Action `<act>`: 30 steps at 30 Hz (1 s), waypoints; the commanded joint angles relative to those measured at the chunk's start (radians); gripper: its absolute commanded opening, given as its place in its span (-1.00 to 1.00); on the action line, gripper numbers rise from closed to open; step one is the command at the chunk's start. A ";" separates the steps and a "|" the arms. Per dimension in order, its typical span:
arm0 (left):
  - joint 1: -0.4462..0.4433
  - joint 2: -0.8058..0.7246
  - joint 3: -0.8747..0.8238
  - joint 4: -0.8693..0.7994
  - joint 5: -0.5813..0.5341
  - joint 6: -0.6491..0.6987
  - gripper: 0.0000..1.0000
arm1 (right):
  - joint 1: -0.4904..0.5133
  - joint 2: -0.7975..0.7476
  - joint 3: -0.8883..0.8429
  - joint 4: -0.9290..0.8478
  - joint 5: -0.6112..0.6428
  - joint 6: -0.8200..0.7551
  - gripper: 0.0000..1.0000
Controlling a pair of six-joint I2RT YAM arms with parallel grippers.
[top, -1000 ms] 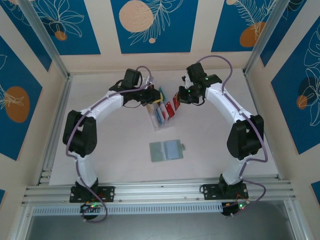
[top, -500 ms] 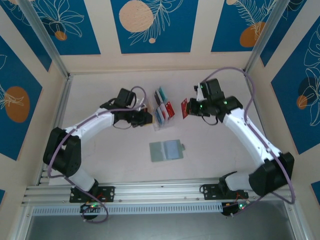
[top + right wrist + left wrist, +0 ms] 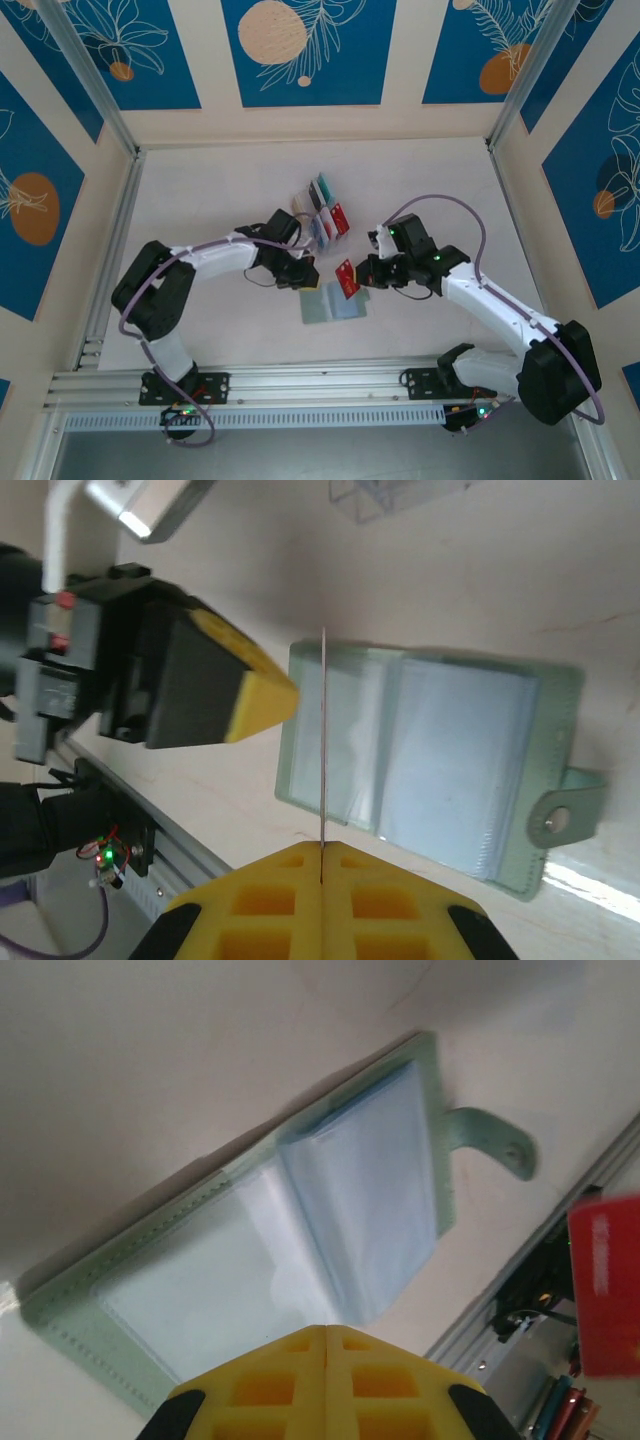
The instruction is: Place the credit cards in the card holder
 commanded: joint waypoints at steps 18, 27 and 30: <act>-0.031 0.075 -0.090 0.021 -0.124 0.051 -1.00 | 0.063 0.118 -0.130 0.213 -0.089 0.066 -0.99; -0.031 0.062 -0.123 0.048 -0.132 0.028 -1.00 | 0.051 0.205 -0.135 0.228 -0.086 0.060 -1.00; -0.031 0.059 -0.133 0.055 -0.129 0.023 -1.00 | 0.032 0.223 -0.143 0.233 -0.090 0.065 -1.00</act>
